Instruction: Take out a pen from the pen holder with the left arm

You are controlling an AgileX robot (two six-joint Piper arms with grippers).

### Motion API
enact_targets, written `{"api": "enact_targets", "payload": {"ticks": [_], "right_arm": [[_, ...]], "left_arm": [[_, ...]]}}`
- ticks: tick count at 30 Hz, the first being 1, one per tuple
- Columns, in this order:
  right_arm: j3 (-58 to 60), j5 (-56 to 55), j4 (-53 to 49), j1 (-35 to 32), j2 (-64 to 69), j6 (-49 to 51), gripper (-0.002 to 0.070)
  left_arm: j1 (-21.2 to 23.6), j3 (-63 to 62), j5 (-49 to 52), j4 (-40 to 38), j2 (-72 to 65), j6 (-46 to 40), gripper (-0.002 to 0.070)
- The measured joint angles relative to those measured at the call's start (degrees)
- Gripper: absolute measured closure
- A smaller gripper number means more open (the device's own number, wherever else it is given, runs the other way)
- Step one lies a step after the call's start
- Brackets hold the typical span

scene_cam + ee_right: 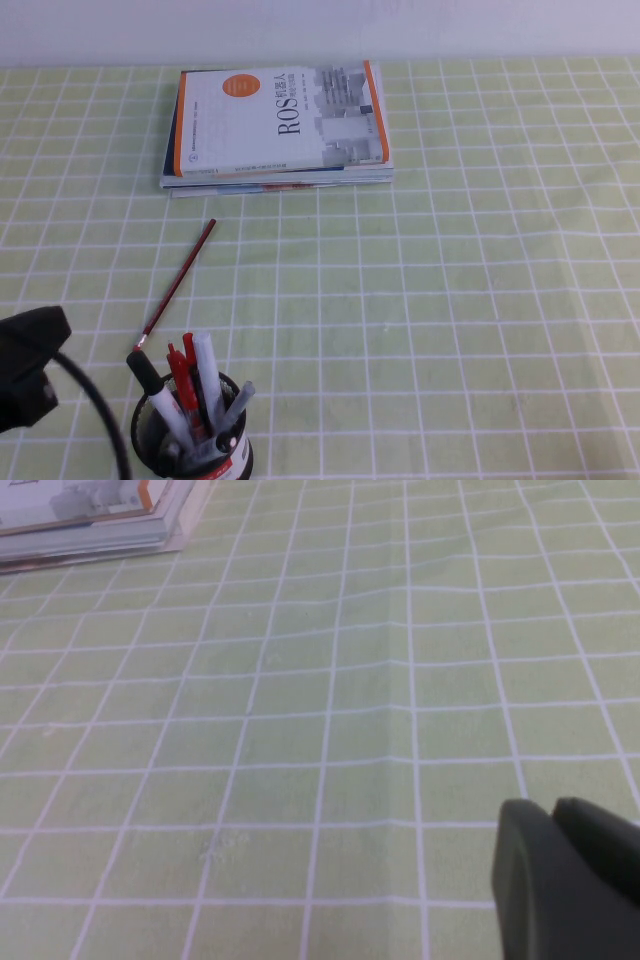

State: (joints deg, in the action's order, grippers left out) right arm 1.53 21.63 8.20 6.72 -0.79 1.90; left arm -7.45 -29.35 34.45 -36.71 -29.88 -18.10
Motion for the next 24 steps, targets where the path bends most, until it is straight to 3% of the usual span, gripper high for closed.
{"api": "enact_targets", "payload": {"ticks": [13, 18, 24], "right_arm": [[0.00, 0.00, 0.00, 0.00, 0.00, 0.00, 0.0688], [0.00, 0.00, 0.00, 0.00, 0.00, 0.00, 0.0688], [0.00, 0.00, 0.00, 0.00, 0.00, 0.00, 0.0689]], "left_arm": [[0.00, -1.48, -5.43, -0.98, -12.78, -13.34, 0.0676], [-0.11, 1.06, -7.21, -7.10, -12.07, -17.94, 0.0676], [-5.48, 9.98, -17.25, -8.08, -5.56, -17.37, 0.0676]]}}
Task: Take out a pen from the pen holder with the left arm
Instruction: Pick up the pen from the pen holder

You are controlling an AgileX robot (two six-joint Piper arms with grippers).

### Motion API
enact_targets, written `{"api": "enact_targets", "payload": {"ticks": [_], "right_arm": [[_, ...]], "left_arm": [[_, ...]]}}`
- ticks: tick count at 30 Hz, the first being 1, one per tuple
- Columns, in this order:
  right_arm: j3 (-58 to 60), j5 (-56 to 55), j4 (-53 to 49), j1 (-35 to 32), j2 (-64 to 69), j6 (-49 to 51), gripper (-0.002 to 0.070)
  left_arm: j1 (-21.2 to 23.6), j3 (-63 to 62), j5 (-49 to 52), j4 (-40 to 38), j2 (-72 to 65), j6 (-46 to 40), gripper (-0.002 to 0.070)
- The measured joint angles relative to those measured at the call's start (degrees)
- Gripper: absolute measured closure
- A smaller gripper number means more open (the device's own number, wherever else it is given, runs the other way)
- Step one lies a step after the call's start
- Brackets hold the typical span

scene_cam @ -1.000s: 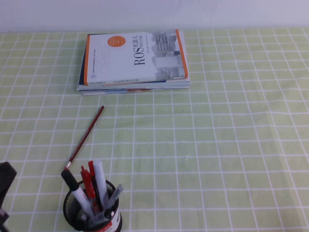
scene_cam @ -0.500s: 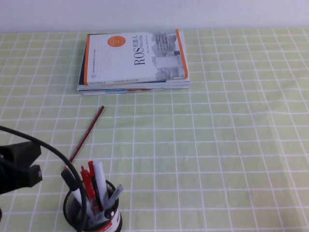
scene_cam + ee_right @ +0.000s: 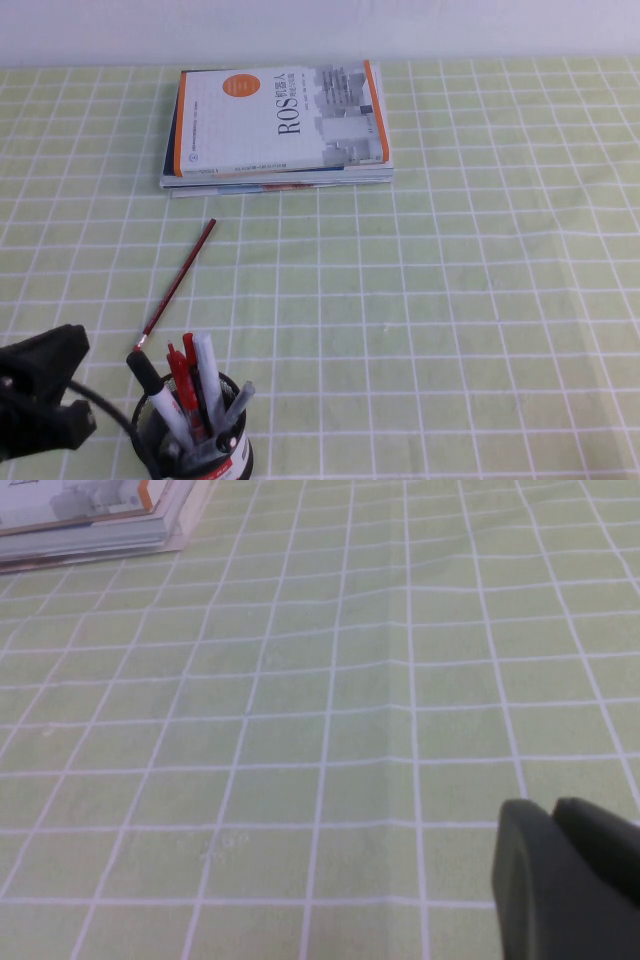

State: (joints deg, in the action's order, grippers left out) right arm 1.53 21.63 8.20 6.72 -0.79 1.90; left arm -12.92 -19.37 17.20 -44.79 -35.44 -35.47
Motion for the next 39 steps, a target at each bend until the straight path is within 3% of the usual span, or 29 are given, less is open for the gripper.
{"api": "enact_targets", "payload": {"ticks": [4, 7, 10, 15, 18, 39], "right_arm": [[0.00, 0.00, 0.00, 0.00, 0.00, 0.00, 0.0688], [0.00, 0.00, 0.00, 0.00, 0.00, 0.00, 0.0688], [0.00, 0.00, 0.00, 0.00, 0.00, 0.00, 0.0688], [0.00, 0.00, 0.00, 0.00, 0.00, 0.00, 0.0689], [0.00, 0.00, 0.00, 0.00, 0.00, 0.00, 0.0689], [0.00, 0.00, 0.00, 0.00, 0.00, 0.00, 0.0688]], "left_arm": [[-4.93, 4.25, -5.47, 4.83, 5.73, 7.61, 0.0676], [-8.24, 6.54, -8.26, 14.63, 8.75, 18.83, 0.0673], [-10.44, 8.07, -9.34, 24.54, 9.69, 32.09, 0.0617], [-12.01, 8.76, -9.70, 33.48, 9.92, 49.70, 0.0328], [-12.13, 8.76, -10.06, 36.08, 9.92, 53.20, 0.0221], [-12.13, 8.76, -19.65, 39.10, -2.83, 59.25, 0.0240]]}}
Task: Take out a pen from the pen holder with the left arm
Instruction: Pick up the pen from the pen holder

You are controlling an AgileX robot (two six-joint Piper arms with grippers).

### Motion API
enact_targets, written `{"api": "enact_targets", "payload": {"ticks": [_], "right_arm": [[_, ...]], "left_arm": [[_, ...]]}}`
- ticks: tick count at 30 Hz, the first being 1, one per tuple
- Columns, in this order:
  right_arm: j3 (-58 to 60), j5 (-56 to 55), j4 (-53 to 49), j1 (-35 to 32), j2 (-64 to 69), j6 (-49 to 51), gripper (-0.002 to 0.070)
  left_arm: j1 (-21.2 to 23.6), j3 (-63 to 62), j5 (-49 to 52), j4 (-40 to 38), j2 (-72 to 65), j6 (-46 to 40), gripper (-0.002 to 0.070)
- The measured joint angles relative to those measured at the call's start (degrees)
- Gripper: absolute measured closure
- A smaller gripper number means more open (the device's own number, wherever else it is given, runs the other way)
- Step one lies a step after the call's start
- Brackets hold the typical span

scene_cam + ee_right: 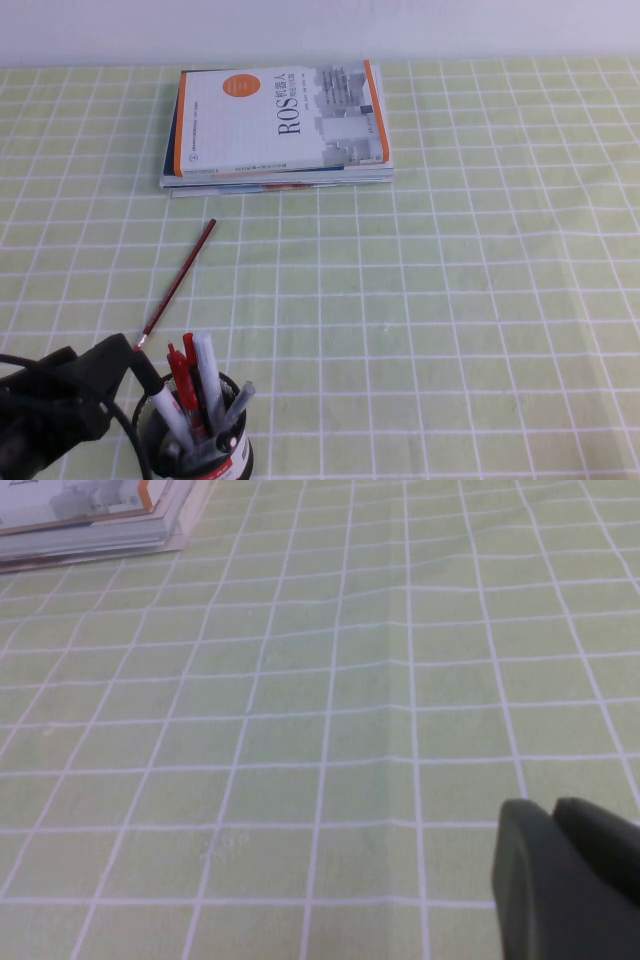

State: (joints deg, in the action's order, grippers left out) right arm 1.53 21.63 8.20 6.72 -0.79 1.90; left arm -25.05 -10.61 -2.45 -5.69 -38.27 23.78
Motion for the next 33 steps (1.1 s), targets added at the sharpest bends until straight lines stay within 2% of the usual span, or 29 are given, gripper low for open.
{"api": "enact_targets", "payload": {"ticks": [12, 26, 33], "right_arm": [[0.00, 0.00, 0.00, 0.00, 0.00, 0.00, 0.0688], [0.00, 0.00, 0.00, 0.00, 0.00, 0.00, 0.0688], [0.00, 0.00, 0.00, 0.00, 0.00, 0.00, 0.0688]], "left_arm": [[0.00, 0.00, -0.80, 1.55, -4.72, 5.00, 0.0240], [0.00, -1.30, -2.21, 3.49, -8.83, 5.99, 0.0240], [0.00, -1.30, -6.34, 5.00, -12.70, 7.61, 0.0240]]}}
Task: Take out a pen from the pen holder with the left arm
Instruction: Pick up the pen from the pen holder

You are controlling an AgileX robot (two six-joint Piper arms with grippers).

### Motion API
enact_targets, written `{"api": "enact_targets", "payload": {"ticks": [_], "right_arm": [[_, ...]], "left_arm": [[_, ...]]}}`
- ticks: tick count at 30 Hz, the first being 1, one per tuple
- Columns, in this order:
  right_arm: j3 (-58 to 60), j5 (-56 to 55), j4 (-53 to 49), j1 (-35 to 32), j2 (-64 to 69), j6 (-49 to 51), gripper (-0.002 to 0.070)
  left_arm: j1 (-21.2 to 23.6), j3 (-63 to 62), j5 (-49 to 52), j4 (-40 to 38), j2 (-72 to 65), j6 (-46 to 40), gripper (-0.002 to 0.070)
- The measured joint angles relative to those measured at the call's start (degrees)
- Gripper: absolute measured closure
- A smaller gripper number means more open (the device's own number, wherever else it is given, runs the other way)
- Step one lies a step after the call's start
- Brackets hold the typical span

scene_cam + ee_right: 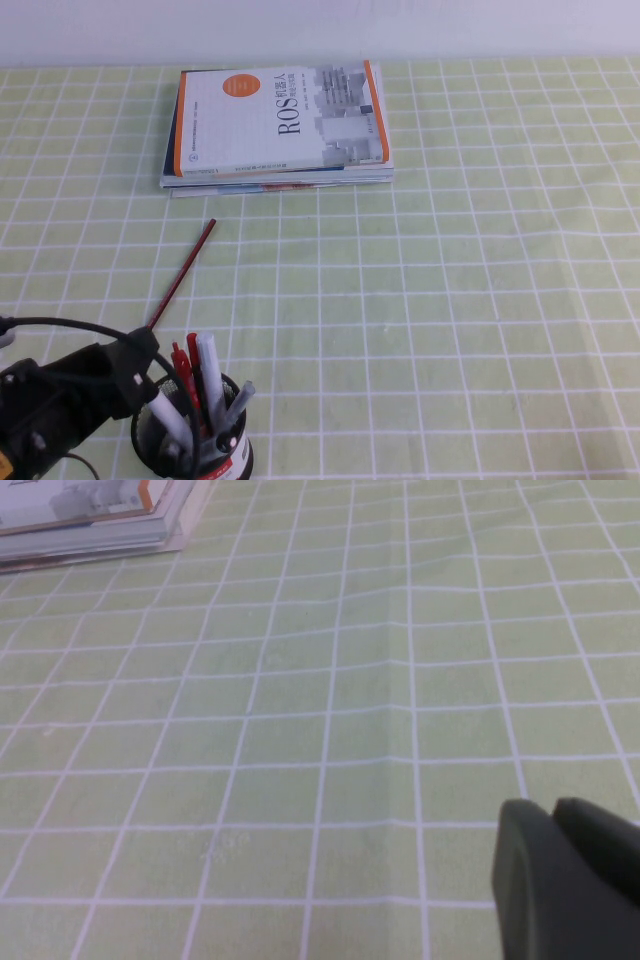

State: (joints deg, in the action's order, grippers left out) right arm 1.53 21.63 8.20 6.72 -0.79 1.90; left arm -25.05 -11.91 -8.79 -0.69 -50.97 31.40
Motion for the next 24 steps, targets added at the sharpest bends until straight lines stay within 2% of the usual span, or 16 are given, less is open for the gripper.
{"api": "enact_targets", "payload": {"ticks": [9, 12, 19, 24], "right_arm": [[0.00, 0.00, 0.00, 0.00, 0.00, 0.00, 0.0689], [0.00, 0.00, 0.00, 0.00, 0.00, 0.00, 0.0689], [0.00, 0.00, 0.00, 0.00, 0.00, 0.00, 0.0688], [0.00, 0.00, 0.00, 0.00, 0.00, 0.00, 0.0688]], "left_arm": [[0.00, 0.00, -2.16, 1.36, -2.45, 0.32, 0.0258], [0.00, -0.05, -2.96, 1.47, -2.45, 0.51, 0.0304], [0.00, -0.05, -3.19, 1.58, -2.45, 0.94, 0.0463], [0.00, -0.05, -3.42, 1.58, -2.45, 1.19, 0.0529]]}}
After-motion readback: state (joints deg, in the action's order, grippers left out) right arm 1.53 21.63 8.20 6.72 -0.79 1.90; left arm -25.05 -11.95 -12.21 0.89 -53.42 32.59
